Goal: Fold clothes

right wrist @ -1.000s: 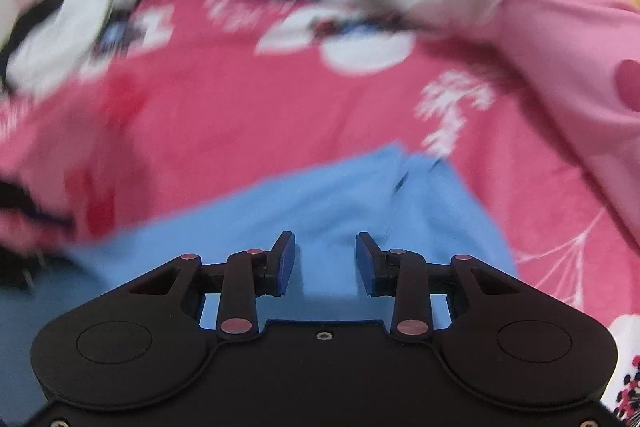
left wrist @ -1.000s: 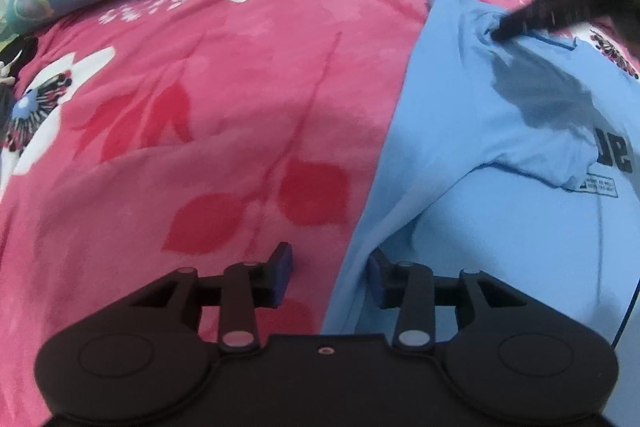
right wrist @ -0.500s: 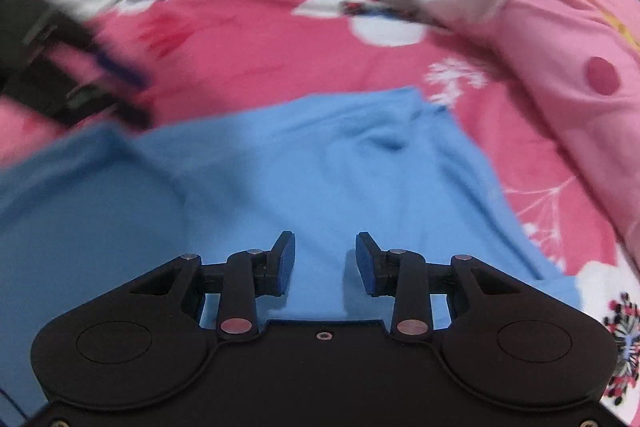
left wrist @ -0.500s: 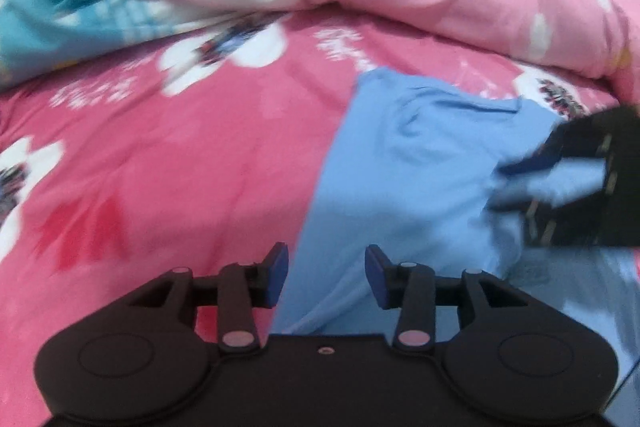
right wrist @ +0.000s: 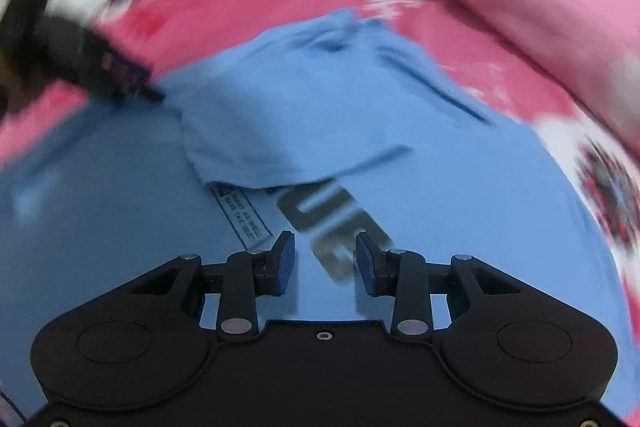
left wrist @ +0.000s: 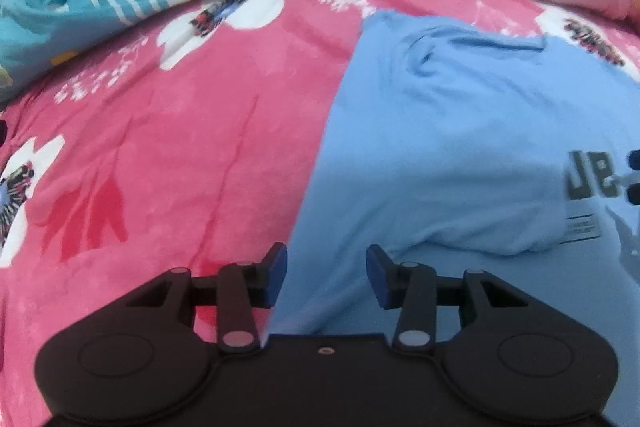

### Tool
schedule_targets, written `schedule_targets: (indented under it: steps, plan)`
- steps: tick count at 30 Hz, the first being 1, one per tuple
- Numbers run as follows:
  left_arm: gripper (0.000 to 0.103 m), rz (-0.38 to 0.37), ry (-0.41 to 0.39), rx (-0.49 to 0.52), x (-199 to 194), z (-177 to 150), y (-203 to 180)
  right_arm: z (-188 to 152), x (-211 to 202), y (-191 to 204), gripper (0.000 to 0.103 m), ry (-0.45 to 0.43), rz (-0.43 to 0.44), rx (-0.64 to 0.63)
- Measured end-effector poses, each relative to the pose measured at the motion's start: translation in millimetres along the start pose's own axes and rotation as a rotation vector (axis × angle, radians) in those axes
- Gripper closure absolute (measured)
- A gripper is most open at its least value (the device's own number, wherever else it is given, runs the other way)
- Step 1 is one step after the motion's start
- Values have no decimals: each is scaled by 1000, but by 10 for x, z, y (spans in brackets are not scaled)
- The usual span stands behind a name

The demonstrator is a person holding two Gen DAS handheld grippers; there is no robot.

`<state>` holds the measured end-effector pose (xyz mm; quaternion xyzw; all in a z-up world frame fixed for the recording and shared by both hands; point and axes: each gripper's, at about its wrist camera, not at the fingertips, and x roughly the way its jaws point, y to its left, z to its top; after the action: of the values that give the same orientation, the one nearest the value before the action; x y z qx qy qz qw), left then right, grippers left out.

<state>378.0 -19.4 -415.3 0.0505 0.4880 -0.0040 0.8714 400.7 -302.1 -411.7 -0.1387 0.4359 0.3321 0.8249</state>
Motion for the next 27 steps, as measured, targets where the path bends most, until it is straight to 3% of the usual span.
schedule_targets:
  steps: [3,8,10,13,18,22,27]
  plan:
    - [60,-62,-28,21,-197,85,-358,-286,-496,-283,64,-33,-43,190]
    - [60,-200,-53,90,-332,144,-1048,-742,-1020,-879,64,-37,-152,354]
    - [60,-314,-76,191,-374,149,-1631,-894,-1172,-1137,64,-48,-182,412]
    - [60,-417,-137,332,-394,136,-2309,-1030,-1288,-1578,64,-70,-202,485]
    - [60,-543,-205,544,-305,114,-3239,-1026,-1105,-2196,60,-61,-203,473]
    - [60,-561,-247,676,-121,118,-3775,-995,-908,-2439,55,-31,-179,406]
    - [62,-571,-231,731,90,122,-4065,-1010,-768,-2634,53,-16,-150,360]
